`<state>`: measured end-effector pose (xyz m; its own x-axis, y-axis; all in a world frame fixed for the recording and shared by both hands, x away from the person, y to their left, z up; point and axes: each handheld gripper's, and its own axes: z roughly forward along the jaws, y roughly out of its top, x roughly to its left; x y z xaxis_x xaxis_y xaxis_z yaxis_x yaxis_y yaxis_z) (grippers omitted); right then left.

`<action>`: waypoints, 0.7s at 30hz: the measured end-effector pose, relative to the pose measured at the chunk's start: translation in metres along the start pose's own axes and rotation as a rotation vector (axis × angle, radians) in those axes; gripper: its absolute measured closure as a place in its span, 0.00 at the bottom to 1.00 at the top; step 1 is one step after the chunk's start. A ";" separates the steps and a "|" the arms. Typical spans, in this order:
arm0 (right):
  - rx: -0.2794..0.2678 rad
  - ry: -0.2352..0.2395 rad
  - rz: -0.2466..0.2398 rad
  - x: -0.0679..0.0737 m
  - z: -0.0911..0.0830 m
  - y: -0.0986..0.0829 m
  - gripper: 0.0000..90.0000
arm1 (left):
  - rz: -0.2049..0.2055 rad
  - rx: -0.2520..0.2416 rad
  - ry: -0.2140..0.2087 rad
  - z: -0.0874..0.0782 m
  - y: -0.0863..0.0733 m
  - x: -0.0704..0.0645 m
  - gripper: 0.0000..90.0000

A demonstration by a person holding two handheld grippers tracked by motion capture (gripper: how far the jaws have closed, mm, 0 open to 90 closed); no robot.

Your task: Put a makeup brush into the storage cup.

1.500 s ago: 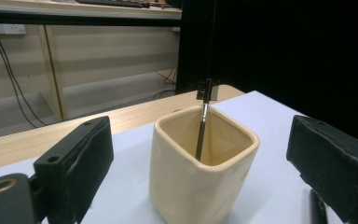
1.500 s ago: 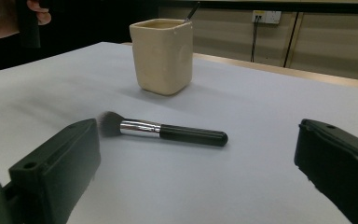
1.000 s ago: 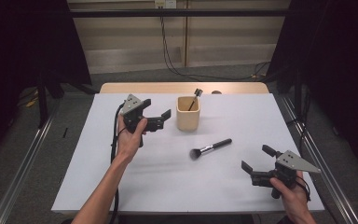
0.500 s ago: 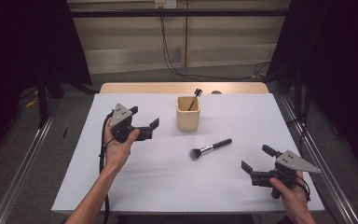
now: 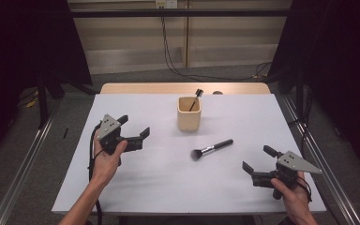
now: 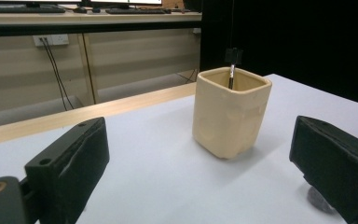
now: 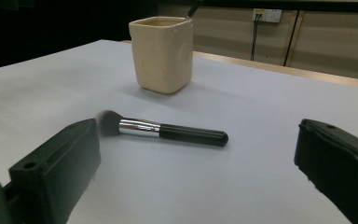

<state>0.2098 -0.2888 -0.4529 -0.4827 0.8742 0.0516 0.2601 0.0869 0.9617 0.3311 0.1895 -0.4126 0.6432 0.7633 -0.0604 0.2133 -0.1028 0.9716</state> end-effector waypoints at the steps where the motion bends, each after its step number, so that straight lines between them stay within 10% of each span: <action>1: 0.001 0.001 -0.001 0.000 0.000 0.000 0.00 | -0.001 0.000 0.006 -0.004 -0.001 0.001 0.05; 21: 0.006 -0.013 0.008 0.001 0.001 0.000 0.00 | -0.011 -0.005 0.043 -0.056 -0.019 0.008 0.03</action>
<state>0.2104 -0.2876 -0.4533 -0.4694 0.8812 0.0558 0.2693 0.0828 0.9595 0.2911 0.2338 -0.4185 0.6088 0.7910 -0.0612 0.2160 -0.0910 0.9721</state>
